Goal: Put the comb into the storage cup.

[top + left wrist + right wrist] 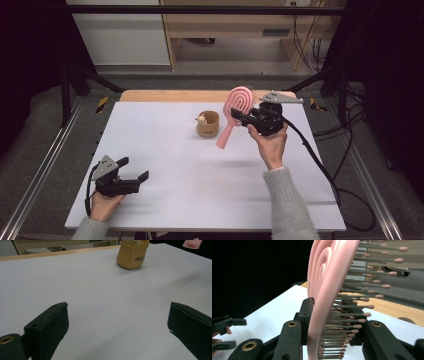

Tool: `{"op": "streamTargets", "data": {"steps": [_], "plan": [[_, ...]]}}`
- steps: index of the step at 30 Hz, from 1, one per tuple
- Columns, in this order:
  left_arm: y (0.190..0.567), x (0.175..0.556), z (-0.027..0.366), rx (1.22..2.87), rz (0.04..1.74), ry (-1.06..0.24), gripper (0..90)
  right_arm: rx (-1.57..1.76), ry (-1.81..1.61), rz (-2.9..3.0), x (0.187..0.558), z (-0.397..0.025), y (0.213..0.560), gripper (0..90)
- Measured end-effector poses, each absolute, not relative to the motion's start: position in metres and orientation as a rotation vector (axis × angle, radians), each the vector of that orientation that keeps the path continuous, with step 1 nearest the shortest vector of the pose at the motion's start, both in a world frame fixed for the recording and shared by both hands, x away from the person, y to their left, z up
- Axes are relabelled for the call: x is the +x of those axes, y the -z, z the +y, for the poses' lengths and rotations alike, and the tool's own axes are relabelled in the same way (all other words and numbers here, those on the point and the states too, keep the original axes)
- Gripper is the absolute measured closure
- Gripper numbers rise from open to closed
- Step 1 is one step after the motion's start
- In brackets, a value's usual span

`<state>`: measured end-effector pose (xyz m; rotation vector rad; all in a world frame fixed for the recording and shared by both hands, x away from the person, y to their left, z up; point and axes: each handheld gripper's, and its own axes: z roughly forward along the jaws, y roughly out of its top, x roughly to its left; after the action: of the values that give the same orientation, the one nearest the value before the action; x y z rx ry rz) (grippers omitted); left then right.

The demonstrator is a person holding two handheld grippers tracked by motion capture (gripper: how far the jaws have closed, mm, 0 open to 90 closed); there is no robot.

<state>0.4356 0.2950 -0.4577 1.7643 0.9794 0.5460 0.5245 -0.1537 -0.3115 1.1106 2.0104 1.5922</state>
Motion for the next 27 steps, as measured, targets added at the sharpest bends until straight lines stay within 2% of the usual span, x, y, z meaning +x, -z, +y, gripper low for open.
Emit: {"op": "streamTargets", "data": {"steps": [27], "plan": [[0.458,0.436,0.296,1.764,0.983,-0.549,3.5,1.166,-1.534,1.959,0.555,-0.144,0.295,63.6]]}}
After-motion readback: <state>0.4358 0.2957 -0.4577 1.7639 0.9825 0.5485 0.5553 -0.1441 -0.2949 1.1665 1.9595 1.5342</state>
